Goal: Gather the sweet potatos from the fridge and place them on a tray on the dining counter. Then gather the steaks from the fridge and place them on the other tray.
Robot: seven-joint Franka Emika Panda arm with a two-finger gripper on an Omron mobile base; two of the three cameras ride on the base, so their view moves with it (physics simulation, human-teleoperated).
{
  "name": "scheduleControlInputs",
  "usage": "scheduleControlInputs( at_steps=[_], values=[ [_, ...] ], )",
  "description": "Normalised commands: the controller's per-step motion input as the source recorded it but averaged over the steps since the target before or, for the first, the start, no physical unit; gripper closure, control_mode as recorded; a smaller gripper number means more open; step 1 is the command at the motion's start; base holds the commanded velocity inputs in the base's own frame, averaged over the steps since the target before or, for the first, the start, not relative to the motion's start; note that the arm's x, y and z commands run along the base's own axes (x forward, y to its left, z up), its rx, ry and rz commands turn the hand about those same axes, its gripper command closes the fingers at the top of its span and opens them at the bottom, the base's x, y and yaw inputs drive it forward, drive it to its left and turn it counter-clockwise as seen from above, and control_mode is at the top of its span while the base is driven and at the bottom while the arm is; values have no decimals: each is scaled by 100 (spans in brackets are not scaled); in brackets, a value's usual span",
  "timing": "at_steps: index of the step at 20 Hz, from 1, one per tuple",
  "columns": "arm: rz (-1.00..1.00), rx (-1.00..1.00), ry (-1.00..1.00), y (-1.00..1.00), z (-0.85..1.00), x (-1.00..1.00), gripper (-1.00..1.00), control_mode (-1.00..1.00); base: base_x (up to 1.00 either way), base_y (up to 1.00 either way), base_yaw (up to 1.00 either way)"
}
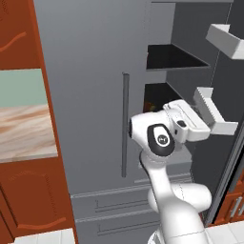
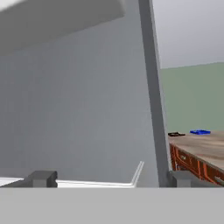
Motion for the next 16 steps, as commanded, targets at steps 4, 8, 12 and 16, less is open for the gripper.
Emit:
scheduleControlInputs(
  at_steps=[4, 8, 12, 16],
  values=[
    [-12, 0, -10, 0, -50, 36, -100, -100, 0, 0, 0],
    [-9, 0, -3, -4, -20, 46, -100, -100, 0, 0, 0],
    [-7, 0, -1, -8, -23, 47, -100, -100, 0, 0, 0],
    [-3, 3, -1, -44, -20, 43, -100, -100, 0, 0, 0]
  ],
)
